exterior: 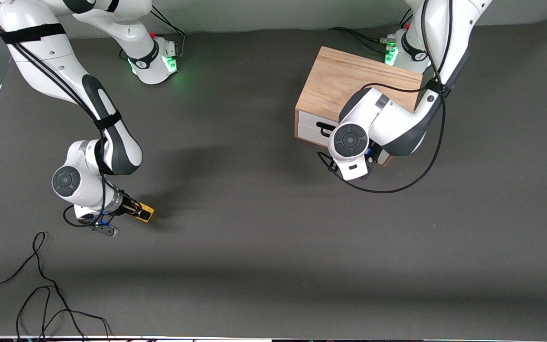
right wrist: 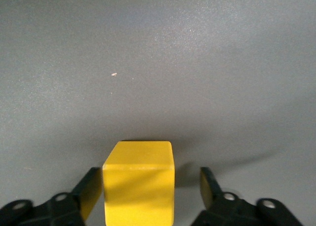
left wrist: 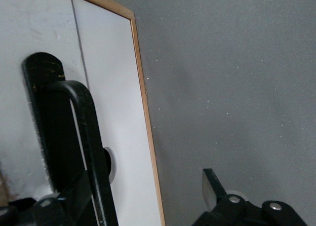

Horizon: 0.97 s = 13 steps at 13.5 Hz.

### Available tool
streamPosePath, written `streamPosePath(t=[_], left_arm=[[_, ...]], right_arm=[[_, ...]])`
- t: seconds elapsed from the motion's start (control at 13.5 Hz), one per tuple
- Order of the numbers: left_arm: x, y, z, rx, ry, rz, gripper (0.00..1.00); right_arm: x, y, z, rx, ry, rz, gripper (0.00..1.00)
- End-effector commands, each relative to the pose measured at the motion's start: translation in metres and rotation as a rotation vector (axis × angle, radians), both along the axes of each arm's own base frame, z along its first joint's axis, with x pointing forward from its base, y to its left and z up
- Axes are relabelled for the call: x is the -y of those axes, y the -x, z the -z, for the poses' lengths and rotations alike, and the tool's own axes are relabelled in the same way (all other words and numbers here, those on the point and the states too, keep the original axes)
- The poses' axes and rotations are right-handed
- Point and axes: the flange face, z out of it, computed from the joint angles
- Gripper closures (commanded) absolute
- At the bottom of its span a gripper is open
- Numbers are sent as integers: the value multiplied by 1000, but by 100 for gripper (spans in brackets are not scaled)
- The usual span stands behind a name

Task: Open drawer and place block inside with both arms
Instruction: 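Pull the drawer open with the left gripper while the right gripper lifts the cube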

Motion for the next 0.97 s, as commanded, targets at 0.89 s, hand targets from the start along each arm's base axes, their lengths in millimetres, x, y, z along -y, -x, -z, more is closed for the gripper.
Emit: streamPosePath(t=[0.89], left_arm=[[19,-58,-9,134,59,-12,0]], right_arm=[[-64,-40,-92,-33,-34,-123,100]])
